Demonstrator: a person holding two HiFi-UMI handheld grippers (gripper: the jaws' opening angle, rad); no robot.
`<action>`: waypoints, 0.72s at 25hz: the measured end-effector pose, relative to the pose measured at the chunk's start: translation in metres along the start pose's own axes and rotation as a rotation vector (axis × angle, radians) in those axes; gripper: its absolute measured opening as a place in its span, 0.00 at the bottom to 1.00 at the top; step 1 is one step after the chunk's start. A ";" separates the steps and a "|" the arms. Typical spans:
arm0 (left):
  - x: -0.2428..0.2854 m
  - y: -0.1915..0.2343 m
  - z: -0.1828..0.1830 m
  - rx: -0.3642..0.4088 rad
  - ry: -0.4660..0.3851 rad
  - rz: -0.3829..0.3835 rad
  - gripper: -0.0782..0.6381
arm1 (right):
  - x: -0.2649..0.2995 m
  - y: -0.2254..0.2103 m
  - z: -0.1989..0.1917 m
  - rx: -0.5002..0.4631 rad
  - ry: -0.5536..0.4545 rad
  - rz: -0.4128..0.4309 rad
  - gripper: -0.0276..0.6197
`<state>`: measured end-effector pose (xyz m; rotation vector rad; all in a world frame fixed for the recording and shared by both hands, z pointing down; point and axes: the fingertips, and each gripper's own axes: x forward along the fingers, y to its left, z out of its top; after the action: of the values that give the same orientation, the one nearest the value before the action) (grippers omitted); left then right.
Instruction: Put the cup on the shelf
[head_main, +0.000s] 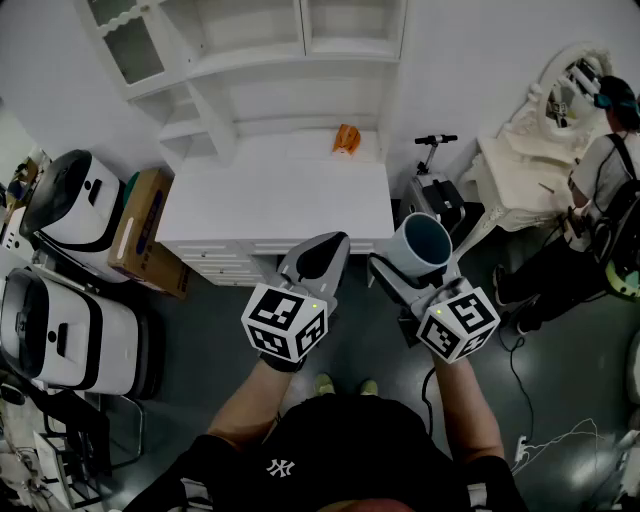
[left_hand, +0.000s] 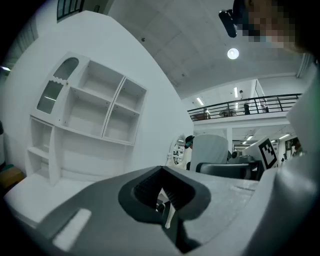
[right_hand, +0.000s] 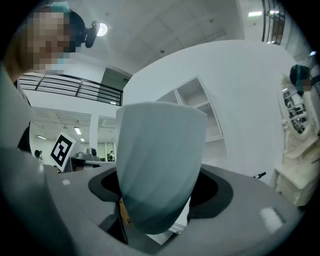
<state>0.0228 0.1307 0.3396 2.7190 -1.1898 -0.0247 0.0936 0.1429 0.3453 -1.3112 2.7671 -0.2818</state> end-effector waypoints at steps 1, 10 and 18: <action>-0.002 0.001 0.001 0.001 0.002 -0.003 0.11 | 0.001 0.002 -0.001 -0.001 0.002 -0.003 0.64; -0.014 0.020 0.005 0.002 0.001 -0.013 0.11 | 0.016 0.011 -0.009 -0.013 0.050 -0.039 0.64; -0.027 0.039 0.003 -0.010 0.000 -0.009 0.11 | 0.025 0.016 -0.012 0.029 0.046 -0.062 0.65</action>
<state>-0.0242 0.1241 0.3417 2.7160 -1.1736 -0.0314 0.0639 0.1348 0.3543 -1.4028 2.7519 -0.3583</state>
